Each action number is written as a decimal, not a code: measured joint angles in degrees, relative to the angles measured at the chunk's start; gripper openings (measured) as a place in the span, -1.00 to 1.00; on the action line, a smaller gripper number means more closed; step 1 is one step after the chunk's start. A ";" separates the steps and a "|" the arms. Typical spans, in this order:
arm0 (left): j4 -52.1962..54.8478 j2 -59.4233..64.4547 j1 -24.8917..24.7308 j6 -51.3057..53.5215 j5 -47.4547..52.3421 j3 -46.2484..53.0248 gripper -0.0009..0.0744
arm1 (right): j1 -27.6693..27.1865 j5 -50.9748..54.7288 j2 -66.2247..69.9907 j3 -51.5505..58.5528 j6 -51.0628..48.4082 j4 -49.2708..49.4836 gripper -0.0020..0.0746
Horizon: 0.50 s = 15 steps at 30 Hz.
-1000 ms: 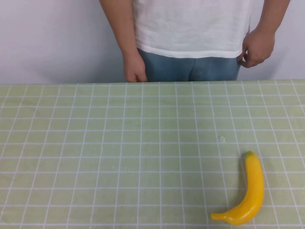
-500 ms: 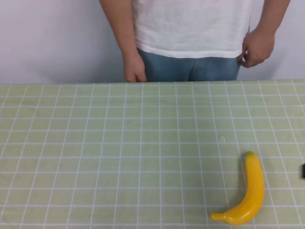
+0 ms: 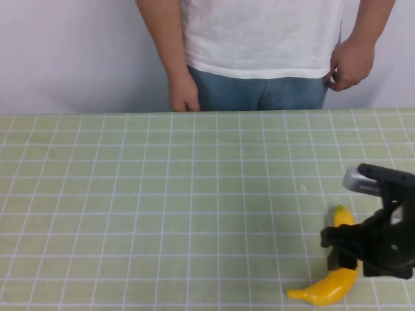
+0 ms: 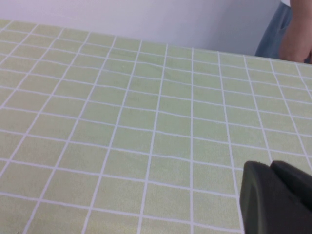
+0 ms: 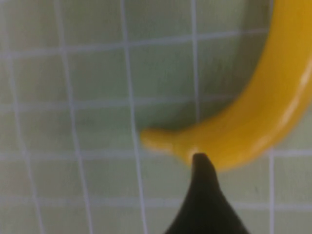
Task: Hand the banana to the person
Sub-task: Pick up the banana
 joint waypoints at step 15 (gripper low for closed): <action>0.00 0.00 0.00 0.00 0.00 0.00 -0.99 | -2.09 -3.04 12.10 0.00 -1.52 0.40 -0.42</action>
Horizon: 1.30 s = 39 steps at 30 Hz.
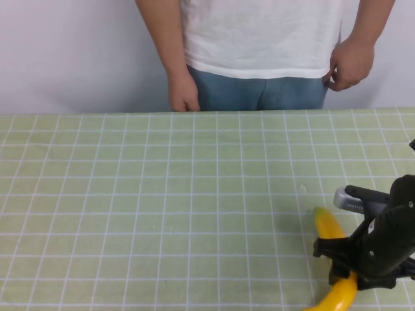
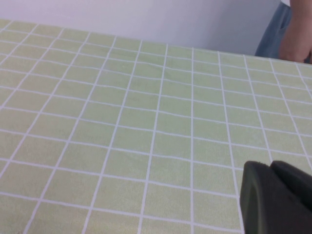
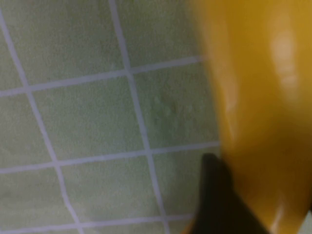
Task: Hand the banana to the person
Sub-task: Pick up the banana, then hand the grabbed banana to the person
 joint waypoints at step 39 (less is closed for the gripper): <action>0.00 0.00 0.00 0.00 0.00 0.00 -0.99 | 0.52 25.54 -4.64 -47.42 -30.58 1.50 -0.96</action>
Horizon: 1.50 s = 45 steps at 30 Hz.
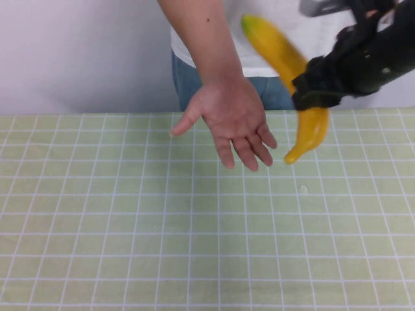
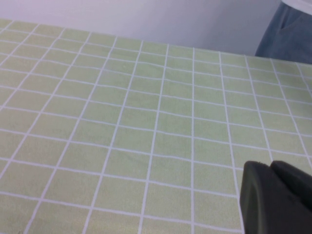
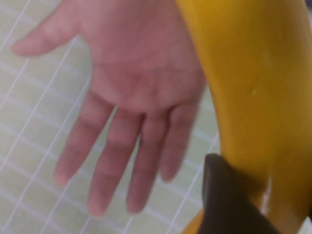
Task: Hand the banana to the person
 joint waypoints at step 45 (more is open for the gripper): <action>0.00 0.00 0.00 0.00 0.00 0.00 -0.99 | 9.80 15.76 -15.53 -5.91 3.13 -25.02 -0.29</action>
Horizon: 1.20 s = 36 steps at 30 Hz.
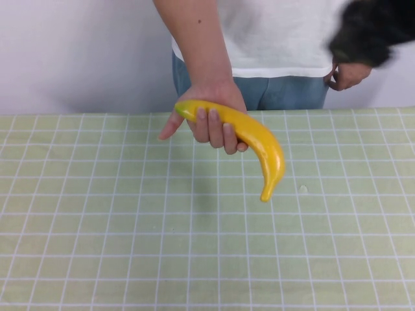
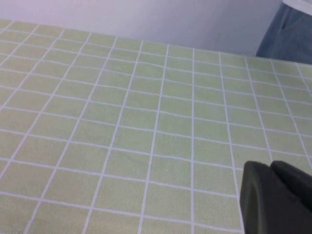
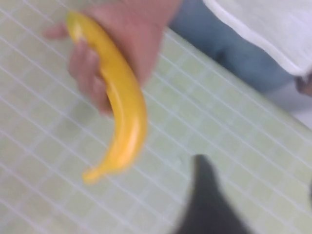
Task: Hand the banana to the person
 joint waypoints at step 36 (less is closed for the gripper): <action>0.00 0.00 0.00 0.00 0.00 0.00 -0.99 | -14.13 -32.03 -29.19 43.01 6.80 -0.30 -0.97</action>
